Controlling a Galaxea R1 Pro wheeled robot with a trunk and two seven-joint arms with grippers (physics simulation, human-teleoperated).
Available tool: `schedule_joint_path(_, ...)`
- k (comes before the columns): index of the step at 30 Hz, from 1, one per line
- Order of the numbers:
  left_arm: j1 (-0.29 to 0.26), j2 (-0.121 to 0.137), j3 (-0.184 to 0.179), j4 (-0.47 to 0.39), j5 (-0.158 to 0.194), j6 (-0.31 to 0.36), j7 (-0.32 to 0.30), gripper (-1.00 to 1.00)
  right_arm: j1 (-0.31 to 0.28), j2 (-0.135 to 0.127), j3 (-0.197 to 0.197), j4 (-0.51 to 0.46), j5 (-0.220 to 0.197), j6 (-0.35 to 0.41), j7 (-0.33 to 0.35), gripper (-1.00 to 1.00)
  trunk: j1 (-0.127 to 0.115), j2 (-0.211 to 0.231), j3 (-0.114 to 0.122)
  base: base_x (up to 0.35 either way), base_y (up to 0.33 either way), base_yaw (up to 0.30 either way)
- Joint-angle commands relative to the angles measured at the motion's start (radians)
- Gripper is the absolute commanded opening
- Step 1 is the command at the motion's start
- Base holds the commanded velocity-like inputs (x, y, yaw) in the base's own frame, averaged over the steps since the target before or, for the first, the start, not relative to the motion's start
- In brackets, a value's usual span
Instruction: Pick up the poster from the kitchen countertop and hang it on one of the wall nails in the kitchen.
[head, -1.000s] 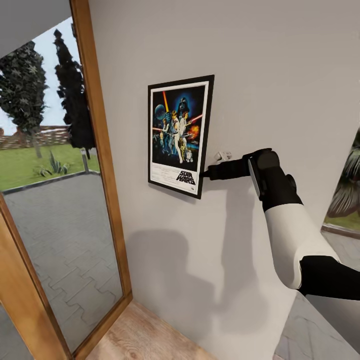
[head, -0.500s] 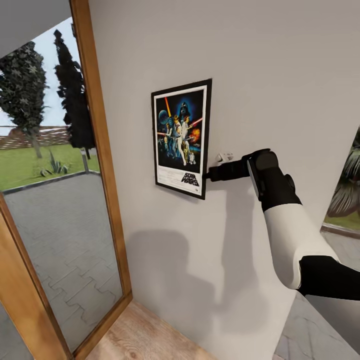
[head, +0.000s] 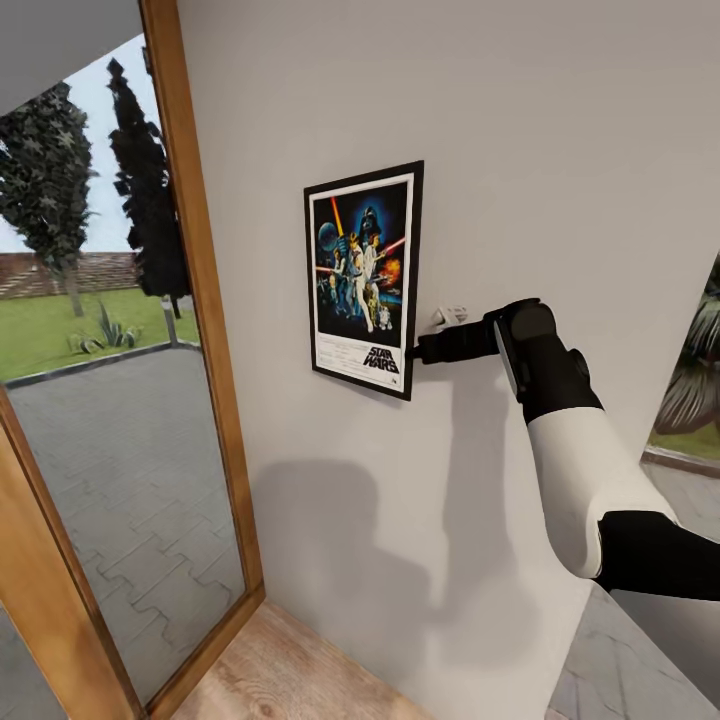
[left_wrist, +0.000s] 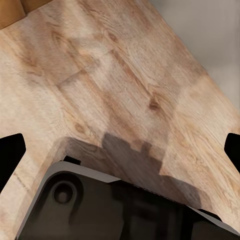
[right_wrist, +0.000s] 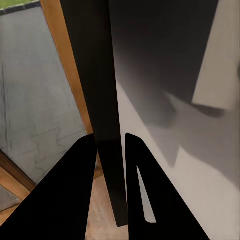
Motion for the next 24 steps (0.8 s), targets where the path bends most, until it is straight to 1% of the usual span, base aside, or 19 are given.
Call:
schedule_joint_path(1, 0.000, -0.001, 0.004, 0.000, 0.010, 0.000, -0.010, 1.00, 0.000, 0.001, -0.003, 0.000, 0.009, 0.004, 0.008, -1.00, 0.000, -0.001, 0.000, 0.000, 0.000, 0.000)
schedule_joint_path(24, 0.000, -0.001, 0.004, -0.001, 0.010, -0.001, -0.010, 1.00, -0.002, -0.002, -0.007, 0.026, 0.009, 0.004, 0.007, -1.00, 0.000, -0.001, 0.000, 0.000, 0.000, 0.000)
